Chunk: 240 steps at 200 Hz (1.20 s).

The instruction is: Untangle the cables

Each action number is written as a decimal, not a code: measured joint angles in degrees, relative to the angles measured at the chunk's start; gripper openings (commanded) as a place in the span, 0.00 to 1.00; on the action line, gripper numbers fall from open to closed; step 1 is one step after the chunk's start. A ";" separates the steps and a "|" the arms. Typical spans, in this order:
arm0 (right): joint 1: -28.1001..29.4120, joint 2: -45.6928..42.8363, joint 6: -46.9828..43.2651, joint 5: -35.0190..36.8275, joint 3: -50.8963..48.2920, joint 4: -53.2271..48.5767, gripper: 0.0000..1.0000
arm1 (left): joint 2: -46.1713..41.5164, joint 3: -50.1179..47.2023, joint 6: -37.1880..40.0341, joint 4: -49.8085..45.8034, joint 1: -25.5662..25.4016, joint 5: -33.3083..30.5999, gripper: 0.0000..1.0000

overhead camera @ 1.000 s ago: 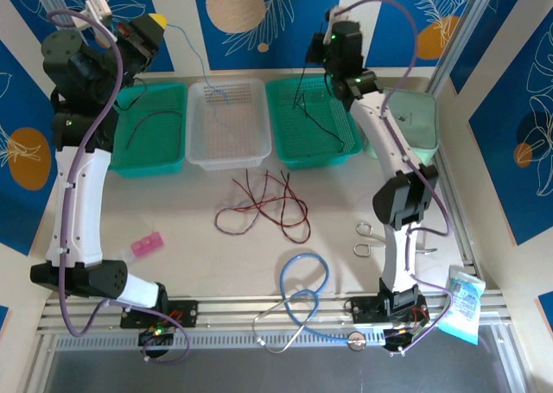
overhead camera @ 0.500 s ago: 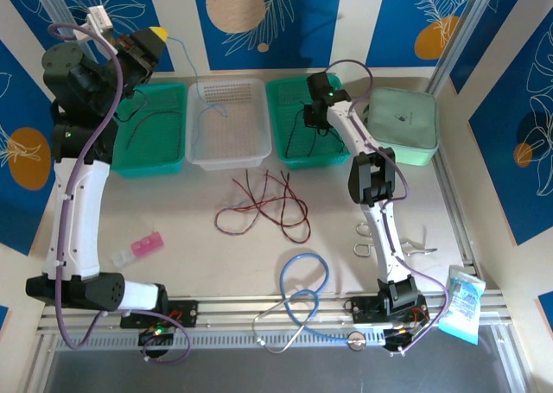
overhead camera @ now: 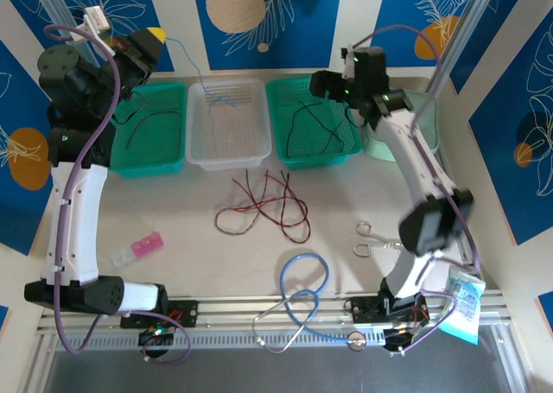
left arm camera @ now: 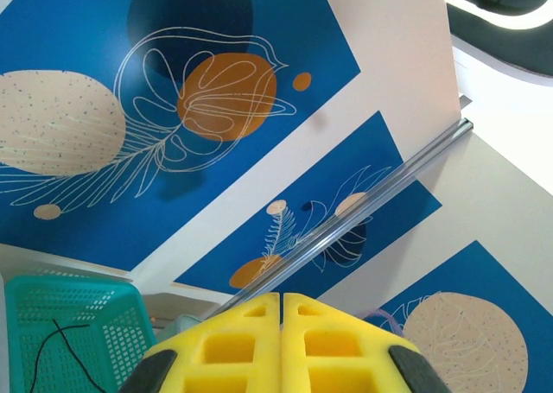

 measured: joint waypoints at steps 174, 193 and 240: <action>25.24 6.54 -7.67 -23.39 -29.79 70.14 0.84 | 0.26 1.97 0.02 -0.35 0.00 0.00 0.00; 25.86 15.47 -4.59 -24.70 -19.32 72.17 0.75 | 0.26 1.97 0.02 -0.55 0.00 -0.02 0.00; 26.27 24.52 1.07 -26.40 -6.95 72.30 0.00 | 0.26 1.97 0.15 -1.62 0.00 -0.02 0.00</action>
